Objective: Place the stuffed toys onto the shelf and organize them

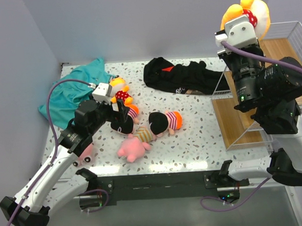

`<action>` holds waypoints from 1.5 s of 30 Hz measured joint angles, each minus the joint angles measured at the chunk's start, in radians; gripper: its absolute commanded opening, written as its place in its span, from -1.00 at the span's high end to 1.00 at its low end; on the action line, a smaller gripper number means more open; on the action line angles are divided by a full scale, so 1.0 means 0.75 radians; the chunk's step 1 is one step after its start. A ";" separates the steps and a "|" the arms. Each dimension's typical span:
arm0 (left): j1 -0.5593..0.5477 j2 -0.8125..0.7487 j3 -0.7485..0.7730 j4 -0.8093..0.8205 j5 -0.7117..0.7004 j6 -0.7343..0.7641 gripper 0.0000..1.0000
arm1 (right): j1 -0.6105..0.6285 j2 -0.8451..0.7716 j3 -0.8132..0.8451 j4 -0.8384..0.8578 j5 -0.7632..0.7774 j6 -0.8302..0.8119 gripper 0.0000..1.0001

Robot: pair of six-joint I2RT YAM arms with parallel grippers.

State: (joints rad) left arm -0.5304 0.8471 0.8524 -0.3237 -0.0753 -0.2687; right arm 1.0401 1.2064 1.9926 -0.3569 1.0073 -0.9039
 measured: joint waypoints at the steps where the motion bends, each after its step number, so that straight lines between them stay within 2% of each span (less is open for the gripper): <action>1: 0.000 0.000 0.000 0.000 0.000 0.000 -0.93 | -0.001 -0.011 -0.033 0.027 0.034 -0.047 1.00; 7: 0.000 0.000 0.000 0.000 0.000 0.000 -0.93 | -0.001 -0.006 -0.109 0.141 0.152 -0.216 1.00; 16: 0.000 0.000 0.000 0.000 0.000 0.000 -0.93 | -0.045 0.004 -0.229 0.170 0.198 -0.295 1.00; 25: 0.000 0.000 0.000 -0.001 -0.001 0.000 -0.93 | -0.466 0.033 -0.258 -0.006 0.130 -0.212 1.00; 35: 0.000 0.012 0.000 0.000 0.001 0.000 -0.93 | -0.643 -0.020 -0.331 -0.147 -0.095 -0.156 1.00; 41: 0.000 0.025 0.000 0.000 0.001 0.000 -0.93 | -0.838 -0.019 -0.335 -0.214 -0.221 -0.160 1.00; 45: 0.000 0.043 0.000 0.000 0.001 0.000 -0.93 | -0.931 -0.012 -0.350 -0.280 -0.286 -0.156 0.89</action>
State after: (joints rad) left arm -0.5304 0.8795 0.8524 -0.3237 -0.0750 -0.2687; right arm 0.3420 1.1976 1.7302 -0.5667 0.7925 -1.0206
